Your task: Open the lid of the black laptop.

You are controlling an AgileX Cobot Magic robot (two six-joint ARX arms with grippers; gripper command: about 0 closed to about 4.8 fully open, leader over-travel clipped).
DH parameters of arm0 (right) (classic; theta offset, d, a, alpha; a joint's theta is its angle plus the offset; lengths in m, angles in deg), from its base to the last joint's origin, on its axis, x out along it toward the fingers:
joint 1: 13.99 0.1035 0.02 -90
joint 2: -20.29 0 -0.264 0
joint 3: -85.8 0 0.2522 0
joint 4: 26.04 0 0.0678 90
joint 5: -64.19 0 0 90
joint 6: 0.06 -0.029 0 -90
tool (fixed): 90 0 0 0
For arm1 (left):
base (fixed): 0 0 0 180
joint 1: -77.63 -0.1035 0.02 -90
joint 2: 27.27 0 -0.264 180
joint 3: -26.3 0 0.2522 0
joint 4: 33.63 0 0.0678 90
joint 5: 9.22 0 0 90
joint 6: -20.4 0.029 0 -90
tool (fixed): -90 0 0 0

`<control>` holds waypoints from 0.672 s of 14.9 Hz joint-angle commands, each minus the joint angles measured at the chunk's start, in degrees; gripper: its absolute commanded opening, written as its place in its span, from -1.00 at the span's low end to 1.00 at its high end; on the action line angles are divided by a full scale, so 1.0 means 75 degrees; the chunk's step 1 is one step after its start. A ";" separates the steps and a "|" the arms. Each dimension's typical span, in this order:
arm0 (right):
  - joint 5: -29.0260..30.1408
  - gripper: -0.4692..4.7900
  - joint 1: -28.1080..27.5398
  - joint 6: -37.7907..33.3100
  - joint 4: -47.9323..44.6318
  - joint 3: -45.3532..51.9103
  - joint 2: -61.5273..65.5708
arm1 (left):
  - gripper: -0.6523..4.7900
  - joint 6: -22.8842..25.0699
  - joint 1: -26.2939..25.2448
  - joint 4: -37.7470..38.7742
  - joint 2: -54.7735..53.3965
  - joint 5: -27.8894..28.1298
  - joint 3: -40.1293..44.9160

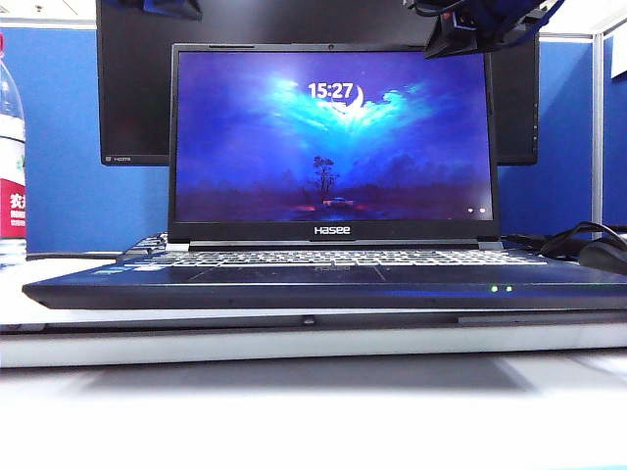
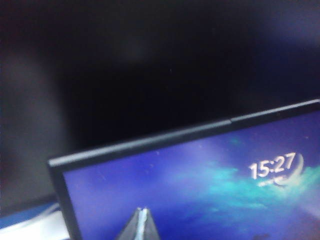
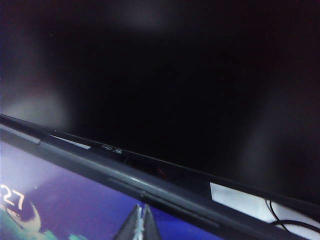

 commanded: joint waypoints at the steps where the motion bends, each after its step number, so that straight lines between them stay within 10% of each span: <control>1: -0.0102 -0.84 -0.0073 -0.0044 -0.0184 -0.0082 -0.0015 | -0.77 -0.0361 0.0003 0.0236 0.0038 -0.0309 -0.0023; 10: 0.0664 -0.84 0.0131 -0.0189 0.2605 -0.0061 -0.1699 | -0.77 -0.0699 0.0012 0.1915 0.0411 -0.0525 -0.0023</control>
